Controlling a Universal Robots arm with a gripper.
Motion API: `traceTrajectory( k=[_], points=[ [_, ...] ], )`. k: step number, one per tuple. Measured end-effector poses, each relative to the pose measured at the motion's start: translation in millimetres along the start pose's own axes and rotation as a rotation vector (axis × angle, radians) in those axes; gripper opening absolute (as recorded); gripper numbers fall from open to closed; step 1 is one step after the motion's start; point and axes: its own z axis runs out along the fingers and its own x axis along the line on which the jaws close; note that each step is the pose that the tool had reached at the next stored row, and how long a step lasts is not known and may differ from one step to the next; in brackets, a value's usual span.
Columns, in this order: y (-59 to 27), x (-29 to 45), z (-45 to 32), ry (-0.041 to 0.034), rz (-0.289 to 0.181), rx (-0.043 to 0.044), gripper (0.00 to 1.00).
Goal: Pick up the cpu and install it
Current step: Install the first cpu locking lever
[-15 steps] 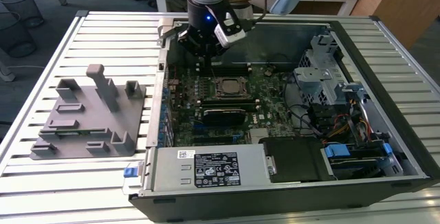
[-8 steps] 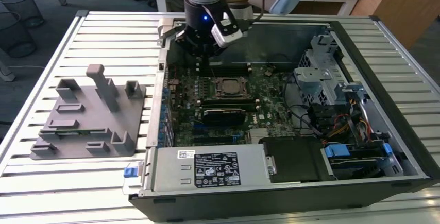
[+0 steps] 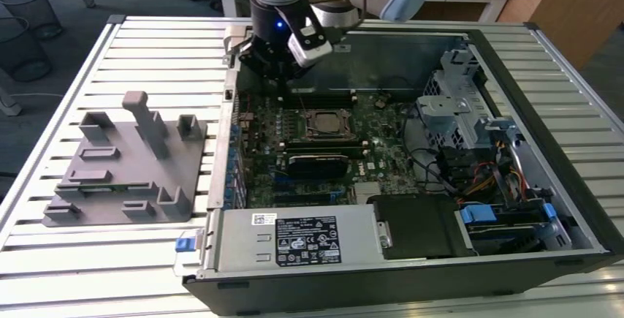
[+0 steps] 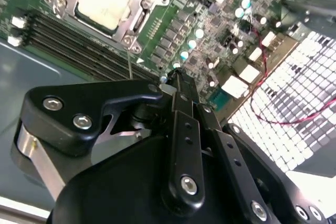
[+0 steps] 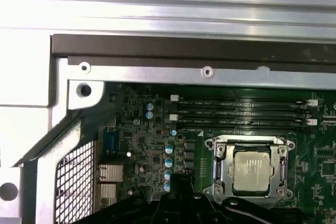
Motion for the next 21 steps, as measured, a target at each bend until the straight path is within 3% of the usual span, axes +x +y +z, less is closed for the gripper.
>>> traceTrajectory(
  k=[7,13,17,21],
  points=[
    [18.3,-1.0,5.1,0.0001,0.000,0.0001,0.11],
    [21.6,-3.6,7.7,0.0002,0.000,0.0007,0.11],
    [22.0,-14.4,7.8,0.0002,0.000,0.0007,0.11],
    [22.2,-30.2,8.0,0.0002,0.000,0.0007,0.11]
  ],
)
